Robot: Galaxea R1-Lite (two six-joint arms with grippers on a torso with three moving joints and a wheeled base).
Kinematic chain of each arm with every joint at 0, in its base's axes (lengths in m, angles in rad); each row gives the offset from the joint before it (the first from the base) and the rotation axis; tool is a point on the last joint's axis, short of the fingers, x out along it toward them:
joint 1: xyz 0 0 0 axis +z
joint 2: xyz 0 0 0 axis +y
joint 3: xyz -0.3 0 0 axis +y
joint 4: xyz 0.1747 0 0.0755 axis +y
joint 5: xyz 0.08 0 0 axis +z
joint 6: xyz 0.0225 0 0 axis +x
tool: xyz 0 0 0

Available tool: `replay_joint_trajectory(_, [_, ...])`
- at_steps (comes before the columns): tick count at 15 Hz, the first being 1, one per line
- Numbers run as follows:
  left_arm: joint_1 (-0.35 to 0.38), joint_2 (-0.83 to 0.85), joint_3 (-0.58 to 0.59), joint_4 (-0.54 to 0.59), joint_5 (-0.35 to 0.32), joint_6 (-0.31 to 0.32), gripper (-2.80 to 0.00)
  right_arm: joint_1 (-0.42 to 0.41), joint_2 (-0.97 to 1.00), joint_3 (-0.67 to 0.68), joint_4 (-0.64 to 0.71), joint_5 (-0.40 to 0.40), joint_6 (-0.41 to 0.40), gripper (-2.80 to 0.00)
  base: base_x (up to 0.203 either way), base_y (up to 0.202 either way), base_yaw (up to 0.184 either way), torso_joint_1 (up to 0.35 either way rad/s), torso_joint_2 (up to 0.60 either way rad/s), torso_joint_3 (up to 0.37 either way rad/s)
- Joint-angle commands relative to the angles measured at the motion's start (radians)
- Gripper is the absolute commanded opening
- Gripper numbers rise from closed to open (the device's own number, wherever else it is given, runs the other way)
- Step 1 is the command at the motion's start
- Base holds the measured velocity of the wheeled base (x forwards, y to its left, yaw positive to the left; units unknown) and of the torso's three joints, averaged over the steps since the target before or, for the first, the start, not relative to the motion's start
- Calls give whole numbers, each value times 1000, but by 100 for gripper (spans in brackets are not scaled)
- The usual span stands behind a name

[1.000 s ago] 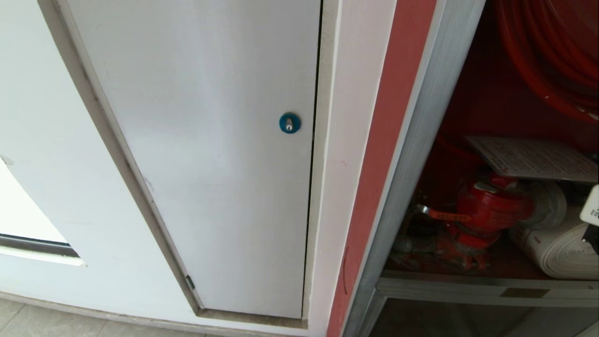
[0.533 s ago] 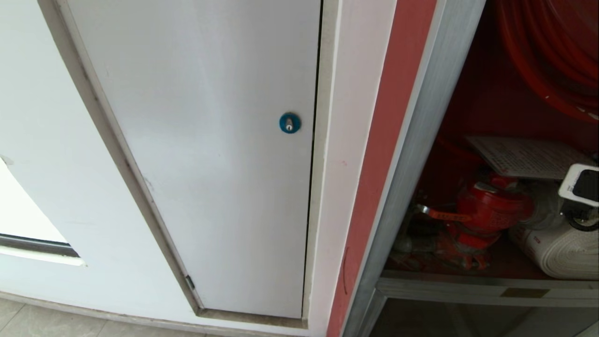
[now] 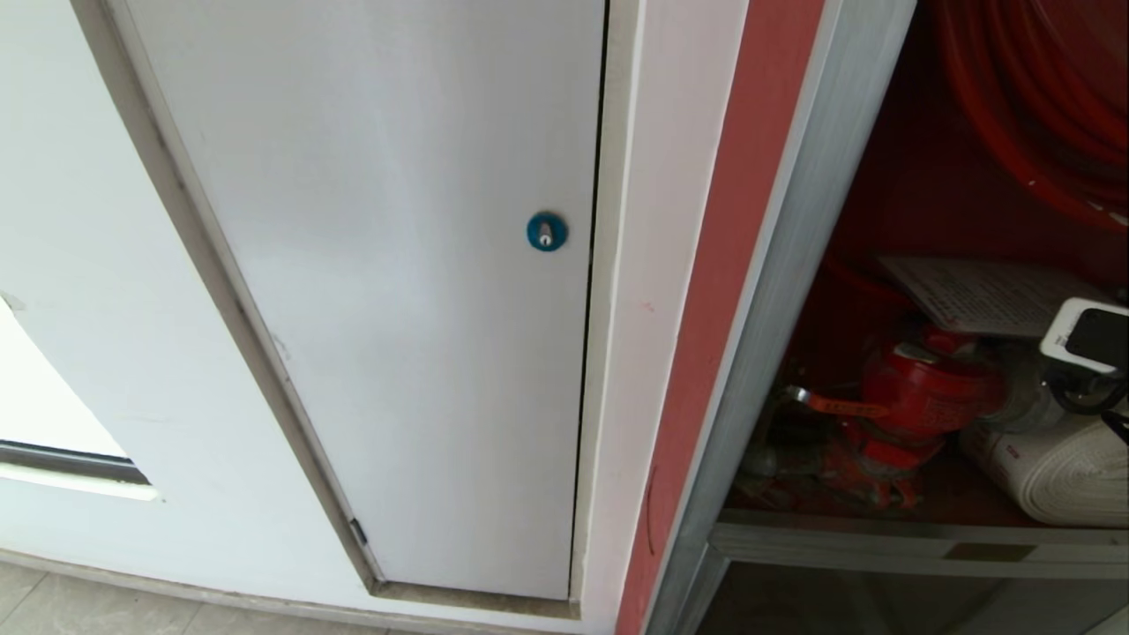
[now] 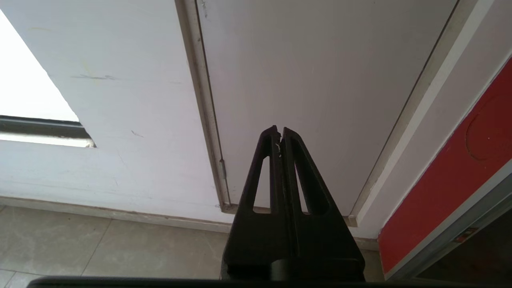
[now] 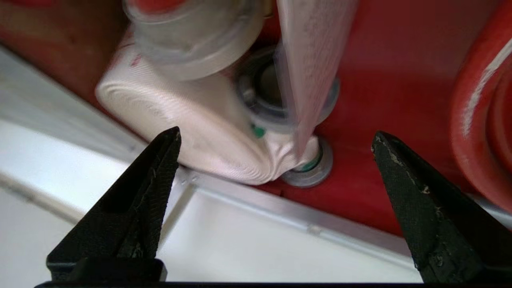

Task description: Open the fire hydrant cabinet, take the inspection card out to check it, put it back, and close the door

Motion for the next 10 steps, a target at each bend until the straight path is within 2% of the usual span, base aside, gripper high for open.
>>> replay_joint_trajectory(1, [0, 1, 0, -1, -1, 0, -280, -67, 5, 27, -45, 64, -41, 0, 0, 0, 0, 0, 0, 0])
replay_joint_trajectory(3, [0, 1, 0, -1, 1, 0, -280, -88, 8, 53, -104, 113, -53, 0, 0, 0, 0, 0, 0, 0])
replay_joint_trajectory(5, [0, 1, 0, -1, -1, 0, -280, -107, 23, 55, -114, 118, -59, 0, 0, 0, 0, 0, 0, 0])
replay_joint_trajectory(10, [0, 1, 0, -1, -1, 0, -280, -116, 114, 46, -250, 142, -70, 0, 0, 0, 0, 0, 0, 0])
